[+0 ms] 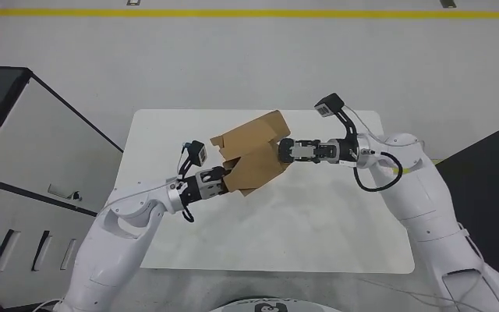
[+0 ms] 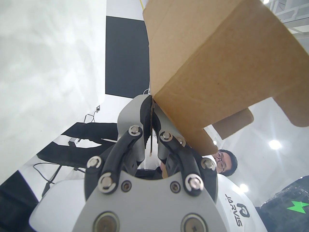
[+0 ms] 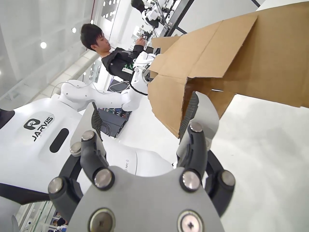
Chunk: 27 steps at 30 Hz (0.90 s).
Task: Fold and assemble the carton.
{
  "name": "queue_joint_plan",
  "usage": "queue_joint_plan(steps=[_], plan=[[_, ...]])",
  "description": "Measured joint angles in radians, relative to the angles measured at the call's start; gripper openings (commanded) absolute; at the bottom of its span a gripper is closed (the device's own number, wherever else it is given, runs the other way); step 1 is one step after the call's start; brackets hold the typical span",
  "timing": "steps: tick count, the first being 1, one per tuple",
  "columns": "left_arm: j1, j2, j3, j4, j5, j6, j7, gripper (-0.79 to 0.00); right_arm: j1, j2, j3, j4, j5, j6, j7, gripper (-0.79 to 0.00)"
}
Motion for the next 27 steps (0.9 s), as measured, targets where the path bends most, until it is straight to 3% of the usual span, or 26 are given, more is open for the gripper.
queue_joint_plan(steps=[9, 19, 27], plan=[[-0.006, 0.004, 0.007, -0.001, -0.007, 0.004, 0.003, -0.785, 0.025, -0.006, -0.025, 0.030, -0.015, -0.010, -0.006, -0.123], [-0.010, 0.007, 0.013, -0.006, -0.008, -0.002, 0.015, -0.785, 0.041, -0.013, -0.052, 0.054, 0.027, 0.000, 0.020, -0.308], [-0.004, 0.010, 0.013, -0.004, -0.034, -0.003, 0.011, -0.785, 0.053, -0.017, -0.067, 0.069, 0.029, -0.011, 0.040, -0.376]])
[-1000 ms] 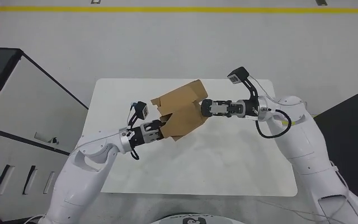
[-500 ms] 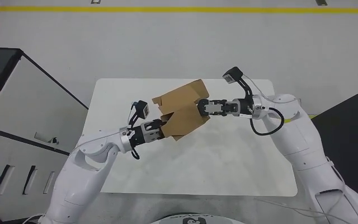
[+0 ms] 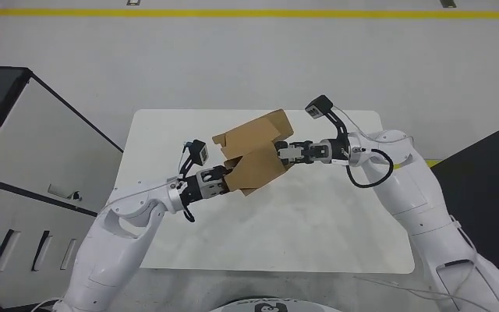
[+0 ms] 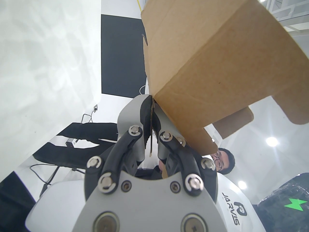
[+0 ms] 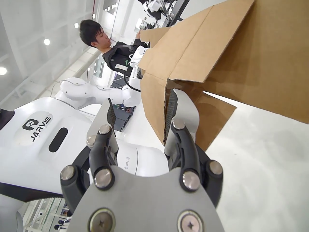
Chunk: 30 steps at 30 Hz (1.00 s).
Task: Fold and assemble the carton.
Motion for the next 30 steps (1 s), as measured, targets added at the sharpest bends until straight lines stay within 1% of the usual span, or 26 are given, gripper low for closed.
queue_joint_plan(steps=[5, 12, 17, 21, 23, 27, 30], plan=[[0.002, 0.002, 0.002, 0.005, -0.005, 0.001, -0.006, -0.785, 0.005, 0.001, -0.002, 0.003, -0.011, -0.014, 0.025, -0.419], [0.004, 0.006, 0.002, 0.008, -0.004, 0.002, -0.013, -0.785, 0.010, 0.004, -0.002, 0.003, -0.012, -0.027, 0.074, -0.416], [0.003, 0.009, 0.005, 0.006, 0.005, 0.004, -0.021, -0.785, 0.012, 0.003, -0.006, 0.000, -0.001, -0.023, 0.078, -0.443], [0.001, 0.011, 0.007, 0.005, 0.009, 0.006, -0.024, -0.785, 0.014, 0.002, -0.016, -0.003, -0.003, -0.024, 0.077, -0.489], [0.000, 0.012, 0.008, 0.005, 0.010, 0.006, -0.025, -0.785, 0.017, 0.002, -0.020, -0.002, -0.006, -0.024, 0.077, -0.551], [-0.001, 0.014, 0.009, 0.005, 0.013, 0.008, -0.025, -0.785, 0.024, 0.001, -0.029, 0.001, -0.017, -0.024, 0.077, -0.606], [-0.001, 0.016, 0.008, 0.007, 0.012, 0.010, -0.021, -0.785, 0.027, 0.001, -0.033, 0.002, -0.024, -0.024, 0.078, -0.628]])
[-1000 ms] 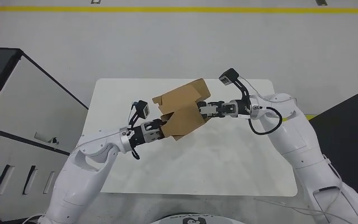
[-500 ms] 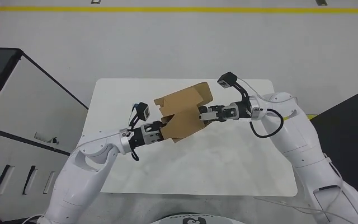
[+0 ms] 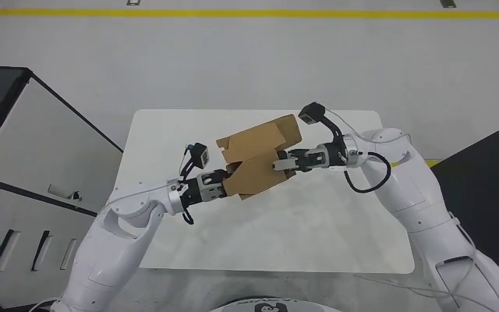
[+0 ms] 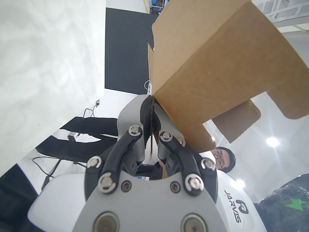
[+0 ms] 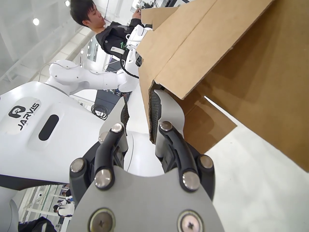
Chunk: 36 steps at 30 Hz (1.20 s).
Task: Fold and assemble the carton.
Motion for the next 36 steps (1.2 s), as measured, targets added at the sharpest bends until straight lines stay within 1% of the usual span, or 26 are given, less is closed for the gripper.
queue_joint_plan(steps=[1, 2, 3, 4, 8, 9, 10, 13, 14, 15, 23, 36], plan=[[0.000, 0.000, 0.000, 0.000, -0.001, 0.000, 0.001, -0.785, 0.001, 0.000, -0.001, 0.000, -0.002, 0.000, 0.000, -0.628], [0.000, 0.001, 0.000, 0.000, -0.001, 0.001, 0.002, -0.785, 0.001, 0.000, -0.002, 0.001, -0.002, 0.001, 0.001, -0.653], [0.000, 0.001, 0.000, -0.001, 0.000, 0.001, 0.004, -0.785, 0.002, 0.000, -0.002, 0.001, -0.004, 0.001, 0.001, -0.699], [0.000, 0.002, 0.000, -0.002, 0.002, 0.001, 0.005, -0.785, 0.003, 0.001, -0.003, 0.002, -0.005, 0.000, 0.001, -0.785], [0.000, 0.003, 0.001, -0.003, 0.005, -0.001, 0.007, -0.785, 0.005, 0.001, -0.005, 0.005, -0.010, -0.005, -0.005, -0.785], [0.000, 0.004, 0.001, -0.003, 0.004, -0.002, 0.007, -0.671, 0.005, 0.001, -0.005, 0.006, -0.009, -0.007, -0.007, -0.785], [0.000, 0.004, 0.002, -0.002, 0.002, -0.002, 0.007, -0.594, 0.004, 0.000, -0.005, 0.008, -0.008, -0.008, -0.010, -0.785], [-0.001, 0.005, 0.004, -0.002, -0.002, -0.002, 0.007, -0.462, 0.003, 0.000, -0.004, 0.011, -0.005, -0.013, -0.020, -0.785], [-0.001, 0.005, 0.004, -0.002, -0.003, -0.002, 0.007, -0.148, 0.002, 0.000, -0.004, 0.012, -0.004, -0.014, -0.023, -0.785], [-0.001, 0.005, 0.005, -0.002, -0.005, -0.002, 0.007, 0.000, 0.000, 0.000, -0.002, 0.013, -0.002, -0.016, -0.027, -0.785], [0.004, 0.007, -0.010, -0.007, -0.032, -0.008, 0.029, 0.000, -0.014, 0.002, 0.017, 0.027, 0.053, -0.004, -0.038, -0.785], [0.060, 0.015, -0.090, -0.012, -0.064, -0.022, 0.101, 0.000, -0.047, 0.007, 0.078, 0.078, 0.177, 0.064, -0.077, -0.785]])
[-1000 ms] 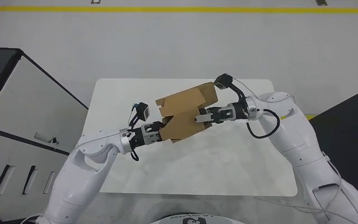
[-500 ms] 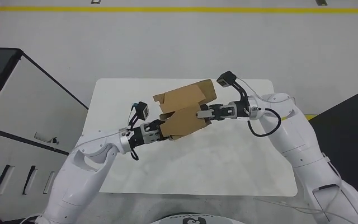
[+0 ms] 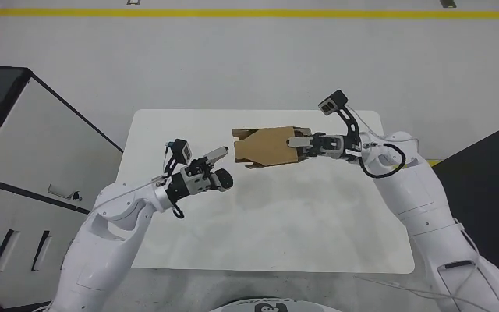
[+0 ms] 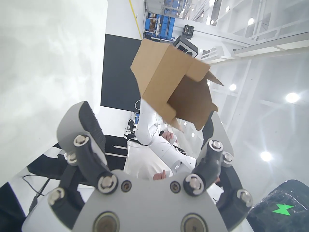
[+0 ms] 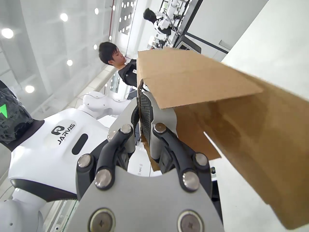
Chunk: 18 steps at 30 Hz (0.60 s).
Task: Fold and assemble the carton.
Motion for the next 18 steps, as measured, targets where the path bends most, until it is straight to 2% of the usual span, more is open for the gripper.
queue_joint_plan(steps=[8, 12, 18], plan=[[0.010, 0.000, -0.006, -0.015, -0.005, -0.030, 0.006, 0.000, -0.006, 0.001, 0.009, -0.007, 0.008, -0.005, 0.009, -0.785], [0.014, 0.000, -0.003, -0.016, -0.002, -0.030, 0.017, 0.000, -0.027, 0.001, 0.012, -0.036, 0.006, 0.010, -0.038, -0.785], [0.028, 0.004, -0.023, -0.026, -0.017, 0.048, 0.035, 0.000, -0.030, 0.004, 0.045, -0.073, -0.005, -0.006, -0.054, -0.785]])
